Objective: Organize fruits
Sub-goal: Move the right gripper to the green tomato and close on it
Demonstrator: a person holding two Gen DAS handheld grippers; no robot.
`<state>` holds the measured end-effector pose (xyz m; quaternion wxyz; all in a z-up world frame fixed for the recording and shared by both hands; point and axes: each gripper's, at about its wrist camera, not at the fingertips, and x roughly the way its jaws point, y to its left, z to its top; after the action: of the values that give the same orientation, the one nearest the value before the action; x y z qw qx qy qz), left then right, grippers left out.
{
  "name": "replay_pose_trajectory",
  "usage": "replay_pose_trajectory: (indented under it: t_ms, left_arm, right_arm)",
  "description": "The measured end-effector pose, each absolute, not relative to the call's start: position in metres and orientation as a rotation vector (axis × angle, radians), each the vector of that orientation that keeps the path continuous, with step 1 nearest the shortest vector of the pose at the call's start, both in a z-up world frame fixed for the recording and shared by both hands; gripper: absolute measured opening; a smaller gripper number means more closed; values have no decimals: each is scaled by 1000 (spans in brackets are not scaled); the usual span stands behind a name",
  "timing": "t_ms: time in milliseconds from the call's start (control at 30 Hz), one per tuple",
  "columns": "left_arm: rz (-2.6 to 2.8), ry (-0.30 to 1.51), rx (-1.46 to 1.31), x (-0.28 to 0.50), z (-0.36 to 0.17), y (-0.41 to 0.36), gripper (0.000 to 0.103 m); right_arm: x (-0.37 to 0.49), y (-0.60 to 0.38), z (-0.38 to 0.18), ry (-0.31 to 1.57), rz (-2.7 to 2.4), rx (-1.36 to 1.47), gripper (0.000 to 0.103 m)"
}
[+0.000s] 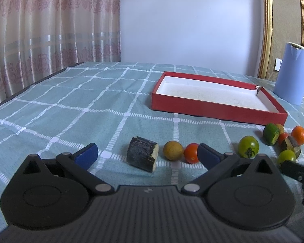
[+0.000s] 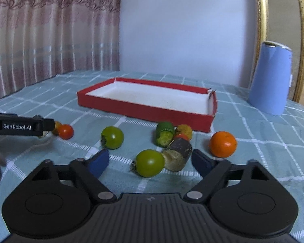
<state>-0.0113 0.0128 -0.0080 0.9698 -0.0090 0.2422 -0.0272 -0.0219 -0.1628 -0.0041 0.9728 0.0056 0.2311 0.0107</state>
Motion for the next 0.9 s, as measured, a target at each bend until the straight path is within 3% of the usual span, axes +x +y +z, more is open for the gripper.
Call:
replay_pose_trajectory:
  t_ms: [67,200,433,533,733,900]
  left_arm:
    - [-59,494,-24,-11,-8,13,103]
    - [-65,500,-30,-9,-8,14,103]
    - [-69,504,-39,-8,-8,16,103]
    - [-71,507,-41,-8,-8,16,103]
    - [-73,516,-50,-7,-8,17,103]
    - [-77,519,-42,-6,-8,16,103]
  right_arm:
    - [-20,-162,-5,485,44,10,72]
    - [-17,-161,-5,500,84,7,69]
    - [2,-174,-6,581,103,66,51]
    - [10,-176,-8,625,94,56,37]
    - [6,-178,-6,609,113,79,34]
    - [5,-180,28,474,109,56,34]
